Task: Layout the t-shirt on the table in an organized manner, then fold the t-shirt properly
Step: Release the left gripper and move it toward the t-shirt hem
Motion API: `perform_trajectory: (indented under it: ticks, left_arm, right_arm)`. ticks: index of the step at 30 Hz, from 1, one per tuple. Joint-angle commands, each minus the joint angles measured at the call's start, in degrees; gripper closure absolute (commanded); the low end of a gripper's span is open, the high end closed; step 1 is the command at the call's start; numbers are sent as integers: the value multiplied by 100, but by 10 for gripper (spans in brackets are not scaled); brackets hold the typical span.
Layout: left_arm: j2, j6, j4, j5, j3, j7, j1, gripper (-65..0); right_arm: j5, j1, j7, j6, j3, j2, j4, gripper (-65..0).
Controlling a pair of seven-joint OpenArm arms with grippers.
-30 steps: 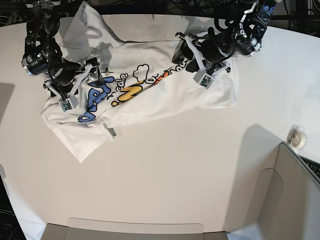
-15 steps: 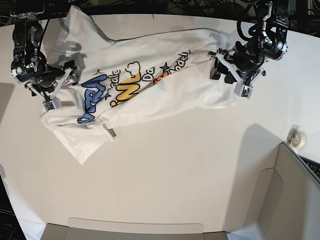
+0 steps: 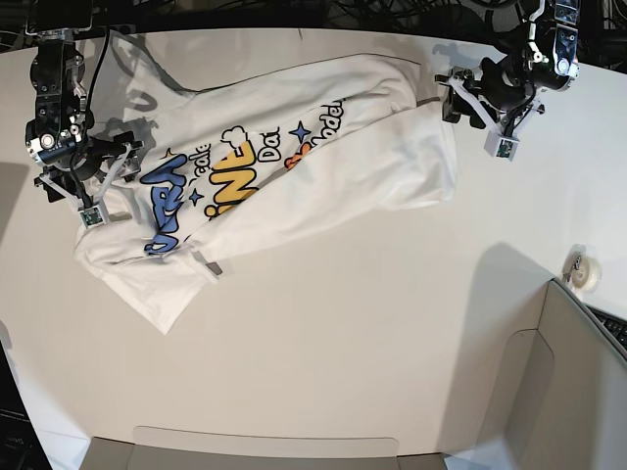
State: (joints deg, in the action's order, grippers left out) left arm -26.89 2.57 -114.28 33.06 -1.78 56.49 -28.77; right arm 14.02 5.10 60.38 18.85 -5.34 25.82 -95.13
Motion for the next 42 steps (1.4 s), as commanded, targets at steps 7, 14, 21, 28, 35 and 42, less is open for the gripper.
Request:
perform_trajectory:
  ticks: [7,14,21,28,35,42]
  left_arm:
    - [-884,-226,-216,-3117,2248,-1170,-309,-289]
    - [-1192,-894,-207,-5200,3866,-1038,-318,-289]
    - [-1192,-877,-163,-5526,4323,-1038,-160,-289]
    - [-1192,-841,56,-5517,4332,-1038,262,-288]
    - [-1201,-841,241,-5526,4279,-1038,359,-90]
    - [-1201,-850,215,-5526,4191,-677,702,0]
  right_arm:
    - [-246,13,235,-26,310,86,14,-522]
    - [-246,22,235,-26,451,95,14,-522]
    - [-246,22,235,-26,521,95,14,-522]
    - [-246,30,235,-26,574,77,14,-522]
    - [-246,74,235,-26,600,77,14,-522]
    - [-246,109,235,-26,855,103,6,-522]
